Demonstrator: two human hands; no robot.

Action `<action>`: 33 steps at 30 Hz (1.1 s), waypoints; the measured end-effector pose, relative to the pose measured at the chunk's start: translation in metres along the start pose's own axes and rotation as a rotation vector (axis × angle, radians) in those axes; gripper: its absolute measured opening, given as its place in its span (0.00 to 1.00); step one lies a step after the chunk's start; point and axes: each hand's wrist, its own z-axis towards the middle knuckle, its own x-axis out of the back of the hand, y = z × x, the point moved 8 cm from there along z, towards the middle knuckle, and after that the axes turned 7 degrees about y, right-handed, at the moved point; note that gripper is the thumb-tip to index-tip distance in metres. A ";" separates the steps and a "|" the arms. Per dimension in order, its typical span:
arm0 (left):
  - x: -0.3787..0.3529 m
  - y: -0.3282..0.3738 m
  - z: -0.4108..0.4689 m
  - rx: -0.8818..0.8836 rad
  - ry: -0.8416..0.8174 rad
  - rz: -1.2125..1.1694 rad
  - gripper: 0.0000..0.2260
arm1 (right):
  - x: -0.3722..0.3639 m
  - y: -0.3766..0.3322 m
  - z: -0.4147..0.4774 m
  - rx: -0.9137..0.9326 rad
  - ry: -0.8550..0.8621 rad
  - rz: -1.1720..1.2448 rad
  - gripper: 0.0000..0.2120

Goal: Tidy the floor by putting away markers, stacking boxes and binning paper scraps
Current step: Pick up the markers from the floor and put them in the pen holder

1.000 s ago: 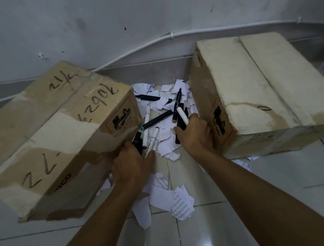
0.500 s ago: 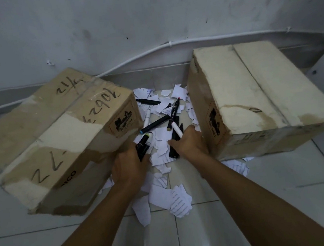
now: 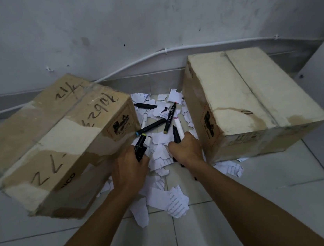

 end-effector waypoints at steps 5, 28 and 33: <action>-0.015 -0.012 0.000 0.062 -0.056 0.040 0.10 | 0.008 0.000 0.002 0.072 0.070 -0.033 0.15; 0.000 -0.018 -0.003 0.231 -0.099 -0.225 0.14 | 0.007 -0.007 -0.014 0.196 -0.016 0.182 0.11; 0.009 -0.015 -0.011 0.320 -0.165 -0.458 0.18 | -0.001 -0.014 -0.027 0.152 -0.112 0.374 0.12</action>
